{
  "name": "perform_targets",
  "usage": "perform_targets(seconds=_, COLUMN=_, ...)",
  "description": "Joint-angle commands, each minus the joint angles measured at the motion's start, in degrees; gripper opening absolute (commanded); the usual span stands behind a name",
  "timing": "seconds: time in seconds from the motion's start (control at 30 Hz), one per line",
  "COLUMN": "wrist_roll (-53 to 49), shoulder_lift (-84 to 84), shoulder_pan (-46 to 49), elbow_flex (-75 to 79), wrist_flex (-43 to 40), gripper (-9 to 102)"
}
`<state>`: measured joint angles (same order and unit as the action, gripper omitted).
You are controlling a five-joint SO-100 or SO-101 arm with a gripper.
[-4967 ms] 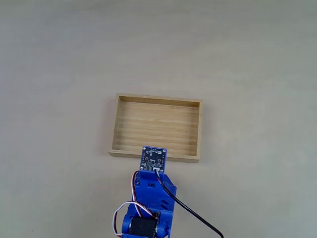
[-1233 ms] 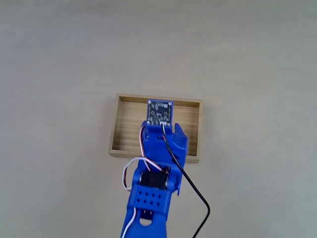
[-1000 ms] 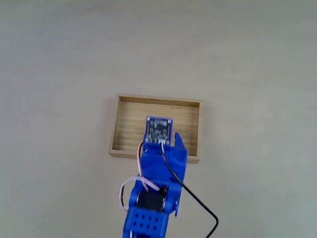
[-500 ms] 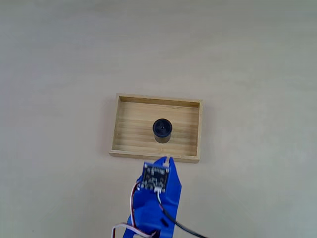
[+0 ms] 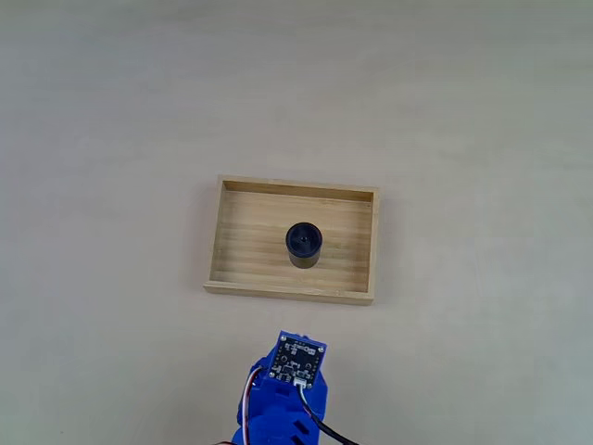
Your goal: Place the black cylinder in the wooden box then return to rest.
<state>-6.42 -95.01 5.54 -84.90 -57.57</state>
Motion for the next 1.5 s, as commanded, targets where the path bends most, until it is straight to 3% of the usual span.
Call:
perform_targets(seconds=0.0, wrist_roll=-1.32, shoulder_lift=-3.60, shoulder_pan=-0.44, elbow_flex=-1.32, wrist_flex=-2.29, gripper=-1)
perform_targets(seconds=0.23, wrist_roll=-1.76, shoulder_lift=-3.69, shoulder_pan=-0.62, elbow_flex=-7.29, wrist_flex=-3.43, gripper=-1)
perform_targets(seconds=0.57, wrist_roll=-2.99, shoulder_lift=-3.78, shoulder_pan=-2.55, elbow_flex=-7.38, wrist_flex=-20.21, gripper=-1)
perform_targets(seconds=1.47, wrist_roll=-3.34, shoulder_lift=-3.78, shoulder_pan=-2.46, elbow_flex=-7.38, wrist_flex=-20.30, gripper=0)
